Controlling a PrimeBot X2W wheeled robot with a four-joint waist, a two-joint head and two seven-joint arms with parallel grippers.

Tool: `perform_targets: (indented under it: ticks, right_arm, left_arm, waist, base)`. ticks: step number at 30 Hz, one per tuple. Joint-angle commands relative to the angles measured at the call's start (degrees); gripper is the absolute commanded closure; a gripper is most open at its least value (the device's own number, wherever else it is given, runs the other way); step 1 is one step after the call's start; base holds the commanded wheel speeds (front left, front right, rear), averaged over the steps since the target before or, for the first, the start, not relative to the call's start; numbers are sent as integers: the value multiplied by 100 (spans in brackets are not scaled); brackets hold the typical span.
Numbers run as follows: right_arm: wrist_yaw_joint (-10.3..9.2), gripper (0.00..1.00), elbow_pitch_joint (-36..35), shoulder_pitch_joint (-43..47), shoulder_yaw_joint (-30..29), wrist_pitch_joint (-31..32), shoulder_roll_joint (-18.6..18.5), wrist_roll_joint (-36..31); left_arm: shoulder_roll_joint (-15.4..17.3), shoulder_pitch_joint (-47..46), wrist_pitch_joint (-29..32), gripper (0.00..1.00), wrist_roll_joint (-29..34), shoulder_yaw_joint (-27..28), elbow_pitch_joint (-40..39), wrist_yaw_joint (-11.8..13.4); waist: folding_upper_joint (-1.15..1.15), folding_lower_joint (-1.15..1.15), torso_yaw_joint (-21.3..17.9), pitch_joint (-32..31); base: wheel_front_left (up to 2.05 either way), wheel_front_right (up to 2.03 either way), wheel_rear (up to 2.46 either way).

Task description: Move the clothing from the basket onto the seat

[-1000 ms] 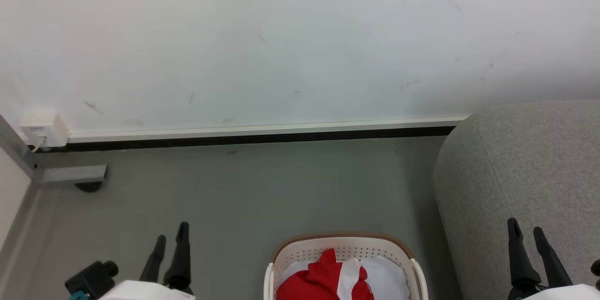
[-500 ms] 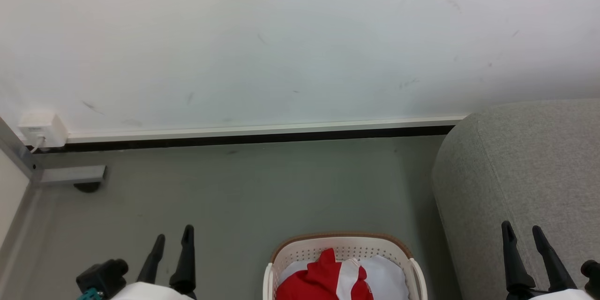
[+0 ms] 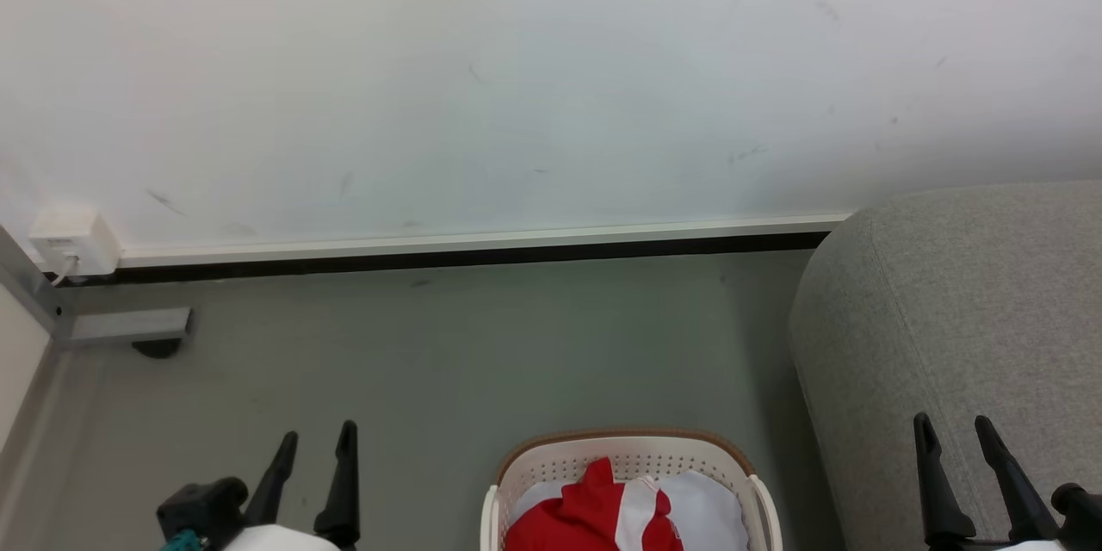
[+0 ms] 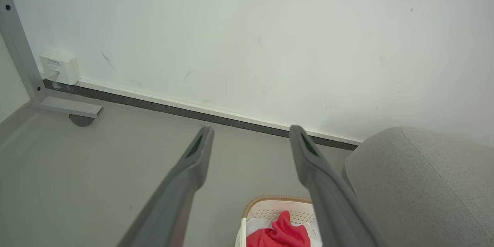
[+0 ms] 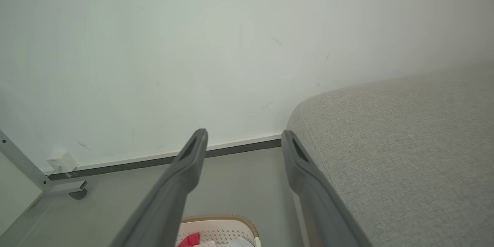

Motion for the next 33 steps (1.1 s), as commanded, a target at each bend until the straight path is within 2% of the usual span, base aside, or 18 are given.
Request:
perform_targets:
  ticks: [1,33]
  right_arm:
    - [30,0,-28,32,30,-60,-68,-153]
    - [38,0,232,176,98,-432,-180,-776]
  left_arm:
    - [77,-13,-79,0,202,-15,2,6]
    - [52,-5,-450,0,1497,93,367,-105]
  waist:
    - [0,0,-3,-4]
    - [0,0,20,-34]
  base:
    - [0,0,0]
    - [0,0,0]
